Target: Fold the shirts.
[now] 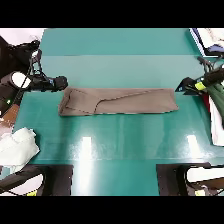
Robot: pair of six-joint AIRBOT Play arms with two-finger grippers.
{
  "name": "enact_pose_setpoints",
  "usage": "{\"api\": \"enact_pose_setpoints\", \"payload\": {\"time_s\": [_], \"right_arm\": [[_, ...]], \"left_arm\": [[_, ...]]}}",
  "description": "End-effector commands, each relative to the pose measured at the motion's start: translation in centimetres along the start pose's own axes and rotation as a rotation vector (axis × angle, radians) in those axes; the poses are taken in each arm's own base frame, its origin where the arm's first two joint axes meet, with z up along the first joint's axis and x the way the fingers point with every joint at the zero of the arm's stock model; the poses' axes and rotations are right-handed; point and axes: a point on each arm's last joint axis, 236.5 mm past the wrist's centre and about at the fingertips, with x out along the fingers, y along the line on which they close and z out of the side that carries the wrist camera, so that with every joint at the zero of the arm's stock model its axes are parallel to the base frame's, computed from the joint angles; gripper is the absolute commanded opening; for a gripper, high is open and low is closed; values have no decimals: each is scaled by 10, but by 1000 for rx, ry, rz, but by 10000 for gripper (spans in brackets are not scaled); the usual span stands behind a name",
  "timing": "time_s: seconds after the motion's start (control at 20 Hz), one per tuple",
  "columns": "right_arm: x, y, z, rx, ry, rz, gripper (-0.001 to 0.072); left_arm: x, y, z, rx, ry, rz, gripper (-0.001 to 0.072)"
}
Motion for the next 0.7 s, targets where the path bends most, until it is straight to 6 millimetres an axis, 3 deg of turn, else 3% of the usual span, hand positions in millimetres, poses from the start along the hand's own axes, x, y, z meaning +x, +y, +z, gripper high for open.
{"api": "enact_pose_setpoints", "payload": {"time_s": [0.0,0.3,0.45,0.6,0.65], "right_arm": [[20,-12,-23,88,83,168,597],[60,-10,-30,129,157,267,591],[71,1,-32,91,178,266,543],[80,15,-29,6,168,258,186],[81,18,-30,-17,170,258,31]], "left_arm": [[-4,-3,-29,55,135,-15,38],[-6,-4,-43,53,196,-21,37],[-6,-7,-43,43,195,-32,37],[-6,-17,-45,12,201,-70,29],[-7,-19,-47,10,207,-77,30]]}}
